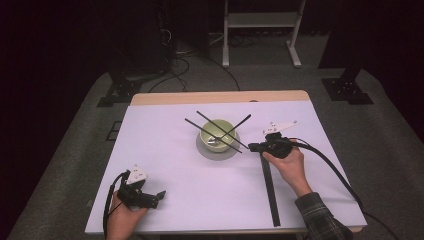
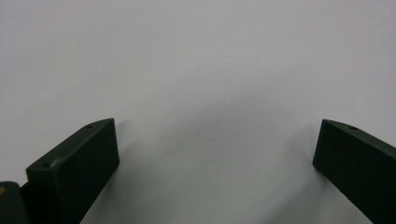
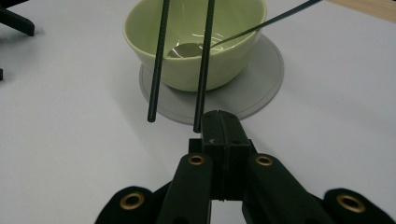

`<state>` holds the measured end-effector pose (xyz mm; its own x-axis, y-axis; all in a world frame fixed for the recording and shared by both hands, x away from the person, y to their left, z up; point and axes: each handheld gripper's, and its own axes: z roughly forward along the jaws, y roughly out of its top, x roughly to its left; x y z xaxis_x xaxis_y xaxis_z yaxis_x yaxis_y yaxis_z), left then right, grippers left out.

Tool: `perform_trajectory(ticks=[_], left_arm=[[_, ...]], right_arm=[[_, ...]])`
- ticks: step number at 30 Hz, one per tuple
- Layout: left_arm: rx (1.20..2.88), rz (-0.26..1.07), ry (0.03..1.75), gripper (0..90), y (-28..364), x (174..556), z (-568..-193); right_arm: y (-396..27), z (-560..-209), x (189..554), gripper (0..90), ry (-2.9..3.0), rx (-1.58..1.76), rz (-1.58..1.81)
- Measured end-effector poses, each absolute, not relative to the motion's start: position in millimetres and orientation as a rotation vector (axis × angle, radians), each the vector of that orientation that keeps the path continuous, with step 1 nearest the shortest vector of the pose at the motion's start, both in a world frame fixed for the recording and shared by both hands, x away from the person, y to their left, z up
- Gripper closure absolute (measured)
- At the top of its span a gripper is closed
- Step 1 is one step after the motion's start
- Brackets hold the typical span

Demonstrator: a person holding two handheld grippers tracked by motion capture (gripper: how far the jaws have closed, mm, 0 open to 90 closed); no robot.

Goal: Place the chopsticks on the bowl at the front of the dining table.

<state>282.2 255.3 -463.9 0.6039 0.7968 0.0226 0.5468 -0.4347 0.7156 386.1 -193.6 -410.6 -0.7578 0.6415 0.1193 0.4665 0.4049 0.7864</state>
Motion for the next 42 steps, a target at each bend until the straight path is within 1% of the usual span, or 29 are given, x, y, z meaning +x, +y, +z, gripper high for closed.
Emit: perform_trajectory(ticks=[34,42], left_arm=[[2.15,0.473,1.056,0.0,255,282,-464],[2.147,0.472,1.057,0.0,255,282,-464]], right_arm=[[-176,-412,371,89.9,2.515,0.893,1.332],[-164,-408,366,89.9,2.535,0.846,1.319]])
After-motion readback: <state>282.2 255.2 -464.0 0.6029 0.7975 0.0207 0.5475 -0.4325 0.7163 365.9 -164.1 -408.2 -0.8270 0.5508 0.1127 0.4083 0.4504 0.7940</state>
